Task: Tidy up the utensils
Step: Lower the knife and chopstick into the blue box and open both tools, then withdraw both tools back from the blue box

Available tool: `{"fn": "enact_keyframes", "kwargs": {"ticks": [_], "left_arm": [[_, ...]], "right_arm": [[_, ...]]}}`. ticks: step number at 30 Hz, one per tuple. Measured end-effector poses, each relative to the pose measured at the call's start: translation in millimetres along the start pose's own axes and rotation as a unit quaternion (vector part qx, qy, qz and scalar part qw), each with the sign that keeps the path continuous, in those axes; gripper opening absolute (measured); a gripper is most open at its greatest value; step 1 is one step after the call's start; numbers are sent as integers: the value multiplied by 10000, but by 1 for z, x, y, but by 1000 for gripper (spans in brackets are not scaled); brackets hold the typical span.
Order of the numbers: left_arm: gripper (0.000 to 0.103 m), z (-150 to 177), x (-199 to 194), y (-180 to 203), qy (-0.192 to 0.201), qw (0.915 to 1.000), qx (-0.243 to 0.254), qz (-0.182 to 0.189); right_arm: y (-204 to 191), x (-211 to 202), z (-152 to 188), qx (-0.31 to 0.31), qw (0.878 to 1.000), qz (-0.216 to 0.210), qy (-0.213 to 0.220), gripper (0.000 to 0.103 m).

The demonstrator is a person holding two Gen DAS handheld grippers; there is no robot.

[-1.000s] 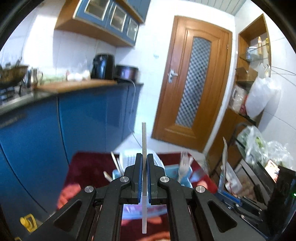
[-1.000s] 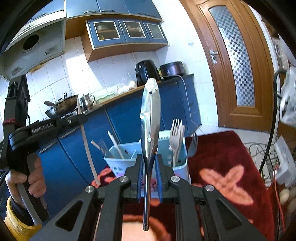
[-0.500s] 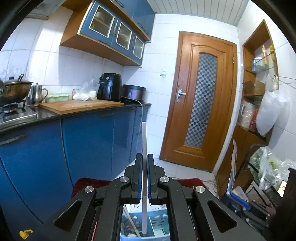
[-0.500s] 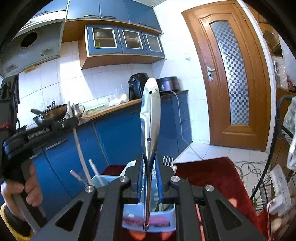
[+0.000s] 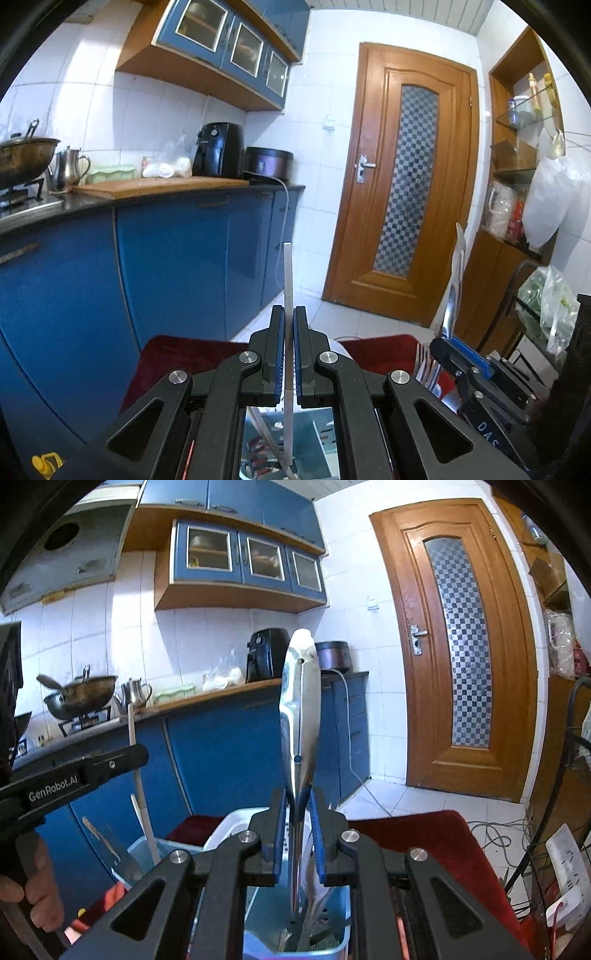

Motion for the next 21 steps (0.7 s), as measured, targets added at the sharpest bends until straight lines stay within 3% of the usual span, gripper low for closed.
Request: {"fn": "enact_keyframes", "kwargs": {"ticks": [3,5,7,11,21], "left_arm": [[4,9,4,1,-142,9999,31,59],[4,15,7,1,-274,9995,-7,124],[6,17,9,2,-367,9992,-16,175],[12,19,6,5,-434,9989,10,202],[13,13,-26,17,-297,9992,177,191]], "right_arm": [[1,2,7,51,9999,-45,-154,17],[4,2,9,119,9997,-68,-221,33],[5,1,8,194,9994,-134,-238,40],[5,-9,3,197,9995,-156,-191,40],[5,-44,-6,421,9985,-328,-122,42]]}}
Point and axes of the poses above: each gripper's, at about its wrist camera, not at the fingertips, and x roughly the way its jaws point, y to its right, z to its underside, the point moved 4 cm from there along x, roughly the way its jaws point
